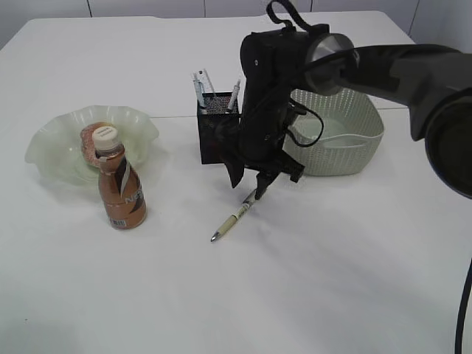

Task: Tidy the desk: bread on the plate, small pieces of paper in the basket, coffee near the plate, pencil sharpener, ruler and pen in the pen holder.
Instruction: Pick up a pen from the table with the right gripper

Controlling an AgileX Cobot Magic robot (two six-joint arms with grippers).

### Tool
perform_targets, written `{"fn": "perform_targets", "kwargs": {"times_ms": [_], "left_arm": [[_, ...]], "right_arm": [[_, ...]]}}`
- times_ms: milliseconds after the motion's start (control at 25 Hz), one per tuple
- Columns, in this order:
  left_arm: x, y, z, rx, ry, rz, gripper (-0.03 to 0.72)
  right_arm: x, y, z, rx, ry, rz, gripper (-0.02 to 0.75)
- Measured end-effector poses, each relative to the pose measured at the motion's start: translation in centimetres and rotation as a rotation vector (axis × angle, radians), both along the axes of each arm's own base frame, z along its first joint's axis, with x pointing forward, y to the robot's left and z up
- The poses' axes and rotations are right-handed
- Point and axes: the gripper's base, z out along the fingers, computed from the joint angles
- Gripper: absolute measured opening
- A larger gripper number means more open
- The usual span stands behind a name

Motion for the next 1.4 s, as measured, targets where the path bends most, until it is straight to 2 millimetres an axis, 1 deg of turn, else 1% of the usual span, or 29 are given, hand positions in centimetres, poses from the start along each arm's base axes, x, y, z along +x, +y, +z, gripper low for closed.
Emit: {"fn": "perform_targets", "kwargs": {"times_ms": [240,480,840,1080,1280,1360,1400], "left_arm": [[0.0,0.0,0.0,-0.002,0.0,0.0,0.37],[0.0,0.0,0.0,-0.002,0.0,0.0,0.37],[0.0,0.0,0.0,-0.002,0.0,0.0,0.37],[0.0,0.0,0.0,-0.002,0.0,0.0,0.37],[0.0,0.0,0.0,-0.002,0.0,0.0,0.37],[0.0,0.0,0.0,-0.002,0.0,0.0,0.37],[0.0,0.0,0.0,-0.002,0.0,0.0,0.37]], "right_arm": [[-0.1,0.2,-1.8,0.006,0.051,0.0,0.366],[-0.1,0.3,-2.5,-0.001,0.065,0.001,0.366],[0.1,0.3,-2.5,0.0,0.049,0.001,0.366],[0.1,0.3,-3.2,-0.003,0.063,0.001,0.366],[0.1,0.3,-3.2,-0.001,0.062,0.002,0.365],[0.1,0.3,-3.3,-0.001,0.068,0.002,0.351],[0.0,0.3,-3.3,-0.002,0.07,0.002,0.332]]}}
